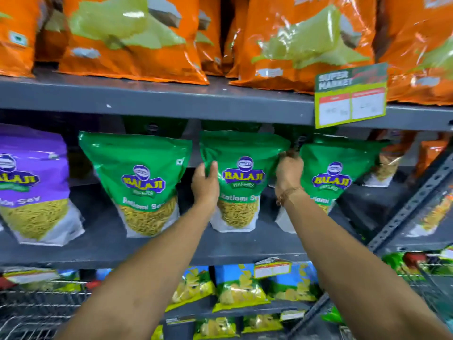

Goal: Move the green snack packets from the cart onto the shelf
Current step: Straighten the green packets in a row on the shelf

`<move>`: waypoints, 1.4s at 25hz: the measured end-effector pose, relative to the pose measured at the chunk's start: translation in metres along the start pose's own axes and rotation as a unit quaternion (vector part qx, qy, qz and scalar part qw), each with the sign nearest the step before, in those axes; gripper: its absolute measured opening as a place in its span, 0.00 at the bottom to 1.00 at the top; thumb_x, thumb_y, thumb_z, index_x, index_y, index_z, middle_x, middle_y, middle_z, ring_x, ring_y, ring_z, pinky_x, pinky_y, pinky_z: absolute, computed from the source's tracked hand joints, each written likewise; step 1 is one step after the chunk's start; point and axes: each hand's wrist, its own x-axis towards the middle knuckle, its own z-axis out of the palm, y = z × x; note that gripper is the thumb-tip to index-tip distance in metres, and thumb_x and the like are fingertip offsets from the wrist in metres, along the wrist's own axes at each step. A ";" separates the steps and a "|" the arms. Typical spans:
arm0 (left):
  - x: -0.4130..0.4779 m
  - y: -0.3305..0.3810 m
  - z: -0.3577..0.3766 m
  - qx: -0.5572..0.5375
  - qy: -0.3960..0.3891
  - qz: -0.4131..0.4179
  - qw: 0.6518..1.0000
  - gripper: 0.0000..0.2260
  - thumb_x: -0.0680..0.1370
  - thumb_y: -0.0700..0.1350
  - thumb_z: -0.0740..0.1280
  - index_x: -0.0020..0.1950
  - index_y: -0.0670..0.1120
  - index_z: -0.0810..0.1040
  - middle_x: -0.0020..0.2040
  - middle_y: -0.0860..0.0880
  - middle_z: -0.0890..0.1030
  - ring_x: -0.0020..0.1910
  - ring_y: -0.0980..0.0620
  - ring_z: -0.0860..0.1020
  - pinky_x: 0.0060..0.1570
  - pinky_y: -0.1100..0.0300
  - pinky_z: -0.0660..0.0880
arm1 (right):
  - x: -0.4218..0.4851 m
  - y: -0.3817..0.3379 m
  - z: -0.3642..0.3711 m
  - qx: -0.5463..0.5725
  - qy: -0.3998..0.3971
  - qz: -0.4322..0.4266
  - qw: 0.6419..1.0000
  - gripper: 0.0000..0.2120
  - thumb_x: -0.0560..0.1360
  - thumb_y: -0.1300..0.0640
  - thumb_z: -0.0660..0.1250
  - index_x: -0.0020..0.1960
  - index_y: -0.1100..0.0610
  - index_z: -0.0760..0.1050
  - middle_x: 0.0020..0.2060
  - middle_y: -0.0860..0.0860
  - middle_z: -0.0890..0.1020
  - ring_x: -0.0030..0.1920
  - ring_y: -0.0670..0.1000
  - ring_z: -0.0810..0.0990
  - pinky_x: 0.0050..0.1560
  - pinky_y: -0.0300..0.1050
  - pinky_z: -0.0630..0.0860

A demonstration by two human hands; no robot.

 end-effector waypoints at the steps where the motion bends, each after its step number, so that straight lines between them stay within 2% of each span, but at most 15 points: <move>1: 0.005 -0.005 0.003 0.014 0.018 0.010 1.000 0.20 0.77 0.50 0.60 0.59 0.35 0.72 0.60 0.34 0.77 0.60 0.37 0.74 0.62 0.44 0.71 | 0.001 0.001 -0.004 -0.008 -0.023 -0.016 1.000 0.07 0.76 0.67 0.56 0.46 0.59 0.72 0.35 0.53 0.73 0.33 0.43 0.67 0.35 0.32 0.67; 3: 0.000 -0.016 0.003 -0.010 0.006 0.019 1.000 0.18 0.76 0.52 0.61 0.57 0.39 0.73 0.57 0.40 0.79 0.57 0.42 0.77 0.59 0.47 0.73 | -0.005 0.017 -0.005 0.021 -0.086 0.001 0.996 0.10 0.79 0.55 0.56 0.53 0.60 0.71 0.48 0.54 0.77 0.44 0.45 0.74 0.51 0.36 0.72; 6: -0.022 -0.041 0.006 -0.027 -0.101 -0.021 0.994 0.26 0.68 0.58 0.68 0.62 0.49 0.70 0.59 0.51 0.77 0.57 0.52 0.76 0.59 0.54 0.72 | -0.010 0.073 -0.017 0.053 -0.172 0.142 0.973 0.39 0.67 0.26 0.53 0.69 0.50 0.66 0.69 0.49 0.72 0.67 0.49 0.71 0.72 0.54 0.65; 10: -0.035 -0.074 0.003 0.073 -0.109 -0.033 0.991 0.31 0.59 0.66 0.69 0.57 0.54 0.73 0.59 0.50 0.80 0.58 0.51 0.78 0.61 0.45 0.74 | -0.037 0.085 -0.030 0.062 -0.272 0.142 0.950 0.27 0.78 0.40 0.43 0.71 0.51 0.62 0.67 0.51 0.73 0.63 0.49 0.74 0.54 0.36 0.77; 13: -0.042 -0.072 0.008 0.037 -0.081 -0.020 0.996 0.28 0.64 0.63 0.68 0.59 0.50 0.73 0.59 0.48 0.80 0.58 0.50 0.77 0.61 0.47 0.74 | -0.039 0.082 -0.037 0.051 -0.299 0.133 0.944 0.27 0.79 0.42 0.42 0.71 0.53 0.63 0.66 0.51 0.73 0.65 0.50 0.73 0.59 0.39 0.74; 15: -0.056 -0.073 0.015 0.036 0.034 0.011 0.999 0.25 0.68 0.61 0.67 0.55 0.44 0.73 0.54 0.46 0.79 0.55 0.48 0.77 0.57 0.46 0.74 | -0.042 0.081 -0.054 0.017 -0.253 0.139 0.957 0.30 0.77 0.39 0.46 0.65 0.58 0.71 0.57 0.56 0.78 0.56 0.53 0.76 0.58 0.48 0.73; 17: -0.086 -0.082 0.031 0.068 0.183 0.025 0.980 0.23 0.70 0.64 0.60 0.40 0.43 0.69 0.40 0.43 0.74 0.42 0.44 0.73 0.46 0.47 0.71 | -0.037 0.088 -0.090 -0.002 -0.086 0.153 0.984 0.26 0.75 0.38 0.52 0.50 0.60 0.73 0.43 0.55 0.76 0.46 0.52 0.72 0.50 0.48 0.69; 21: -0.143 -0.073 0.102 0.079 -0.034 0.020 0.996 0.11 0.75 0.58 0.56 0.38 0.54 0.69 0.37 0.47 0.74 0.40 0.51 0.75 0.44 0.53 0.68 | 0.018 0.071 -0.149 -0.002 0.166 0.094 0.982 0.15 0.79 0.50 0.53 0.43 0.59 0.69 0.43 0.54 0.71 0.46 0.51 0.68 0.49 0.47 0.65; 22: -0.140 -0.063 0.122 0.047 -0.089 0.011 0.995 0.06 0.77 0.53 0.58 0.48 0.54 0.73 0.47 0.48 0.78 0.47 0.57 0.75 0.51 0.55 0.69 | 0.034 0.061 -0.154 0.024 0.166 0.054 0.984 0.12 0.80 0.52 0.54 0.41 0.57 0.67 0.40 0.53 0.71 0.46 0.51 0.68 0.49 0.46 0.65; 24: -0.120 -0.035 0.159 -0.004 -0.125 -0.025 0.992 0.20 0.79 0.49 0.58 0.69 0.46 0.64 0.67 0.49 0.70 0.65 0.58 0.67 0.64 0.60 0.62 | 0.065 0.041 -0.160 0.071 0.115 0.023 0.991 0.09 0.80 0.57 0.55 0.41 0.56 0.68 0.37 0.49 0.70 0.44 0.48 0.69 0.46 0.42 0.65; 26: -0.098 -0.011 0.177 -0.026 -0.093 -0.033 0.995 0.23 0.78 0.50 0.59 0.71 0.44 0.61 0.62 0.53 0.68 0.63 0.57 0.66 0.61 0.62 0.62 | 0.097 0.025 -0.163 0.076 0.034 0.036 0.996 0.12 0.79 0.61 0.52 0.39 0.54 0.68 0.33 0.48 0.71 0.32 0.41 0.71 0.36 0.39 0.66; 28: -0.077 -0.005 0.183 0.018 -0.018 0.005 1.000 0.13 0.77 0.51 0.60 0.56 0.44 0.74 0.49 0.49 0.76 0.48 0.51 0.73 0.49 0.57 0.68 | 0.129 0.011 -0.166 0.143 0.024 0.055 0.988 0.17 0.79 0.64 0.48 0.34 0.52 0.63 0.27 0.44 0.73 0.26 0.39 0.69 0.31 0.33 0.65; 31: -0.069 -0.012 0.188 0.028 0.016 0.017 0.999 0.10 0.76 0.53 0.60 0.37 0.50 0.70 0.35 0.47 0.73 0.35 0.48 0.70 0.41 0.55 0.66 | 0.150 0.001 -0.169 0.133 0.073 0.022 0.988 0.17 0.78 0.66 0.48 0.34 0.56 0.65 0.29 0.46 0.70 0.30 0.44 0.68 0.35 0.34 0.64; 33: -0.071 -0.013 0.192 0.012 0.014 0.012 1.000 0.12 0.77 0.53 0.60 0.34 0.55 0.66 0.32 0.53 0.70 0.33 0.54 0.68 0.43 0.55 0.66 | 0.126 0.010 -0.166 0.050 0.014 0.035 0.998 0.13 0.80 0.62 0.51 0.50 0.63 0.73 0.40 0.47 0.75 0.42 0.48 0.74 0.44 0.28 0.70; 35: -0.071 -0.013 0.189 0.010 0.012 0.013 1.000 0.11 0.77 0.52 0.60 0.34 0.56 0.66 0.32 0.55 0.69 0.33 0.57 0.68 0.44 0.56 0.65 | 0.104 0.031 -0.160 0.024 -0.054 0.055 0.997 0.17 0.81 0.58 0.51 0.67 0.64 0.65 0.60 0.52 0.76 0.62 0.53 0.72 0.65 0.31 0.66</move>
